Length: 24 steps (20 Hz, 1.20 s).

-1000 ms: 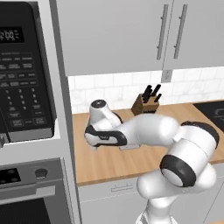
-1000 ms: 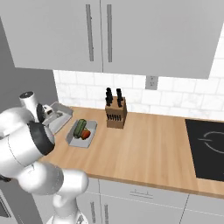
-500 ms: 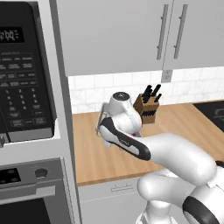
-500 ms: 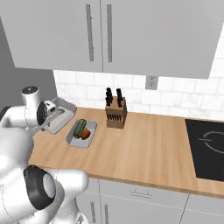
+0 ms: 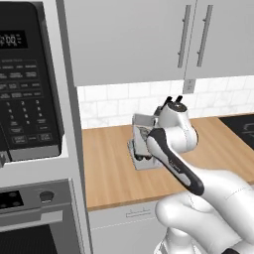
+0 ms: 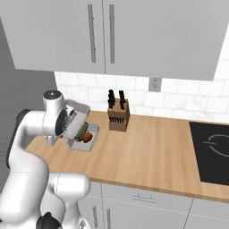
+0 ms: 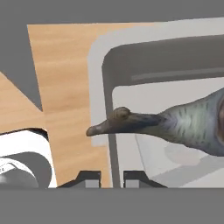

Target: Take the meat container that has the fish and place it on the second highest rack of the freezer. Then take the vegetable container that has the bell pepper and cucumber and place it on the highest rack of the freezer.

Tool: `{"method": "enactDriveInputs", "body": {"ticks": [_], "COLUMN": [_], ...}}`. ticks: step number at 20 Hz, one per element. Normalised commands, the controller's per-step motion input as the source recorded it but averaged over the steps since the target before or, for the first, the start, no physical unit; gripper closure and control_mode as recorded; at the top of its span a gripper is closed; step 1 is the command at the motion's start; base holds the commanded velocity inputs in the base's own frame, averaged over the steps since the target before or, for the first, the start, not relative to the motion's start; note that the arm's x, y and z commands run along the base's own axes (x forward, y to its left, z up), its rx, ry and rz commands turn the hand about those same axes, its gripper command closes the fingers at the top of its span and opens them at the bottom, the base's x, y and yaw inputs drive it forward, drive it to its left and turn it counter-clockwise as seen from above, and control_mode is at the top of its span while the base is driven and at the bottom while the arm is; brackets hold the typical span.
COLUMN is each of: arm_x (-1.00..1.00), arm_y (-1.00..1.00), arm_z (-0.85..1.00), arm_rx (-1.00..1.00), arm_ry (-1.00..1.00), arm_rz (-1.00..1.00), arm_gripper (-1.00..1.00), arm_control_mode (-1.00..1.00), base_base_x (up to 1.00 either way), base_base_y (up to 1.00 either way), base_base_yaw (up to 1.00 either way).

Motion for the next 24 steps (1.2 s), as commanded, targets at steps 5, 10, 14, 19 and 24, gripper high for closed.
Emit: {"method": "enactDriveInputs", "body": {"ticks": [5, 10, 14, 19, 24], "arm_x": [-0.14, -0.43, -0.36, -0.44, -0.45], "arm_y": [-0.25, -0.16, -0.56, -0.11, -0.01], "arm_z": [0.23, 0.34, 0.01, 0.04, 0.0], "arm_rx": [-0.42, -0.24, 0.19, 0.25, 0.28], "arm_ry": [0.0, 0.01, 0.0, -0.02, -0.01], "arm_rz": [0.06, 0.08, 0.12, 0.15, 0.05], "arm_gripper": [1.0, 1.0, 1.0, 1.0, 1.0], "arm_control_mode": [-1.0, -1.0, -1.0, -1.0, -1.0], "base_base_x": [0.0, 0.0, 0.0, 0.0, 0.0], "base_base_y": [0.0, 0.0, 0.0, 0.0, 0.0], "base_base_yaw": [0.0, 0.0, 0.0, 0.0, 0.0]}}
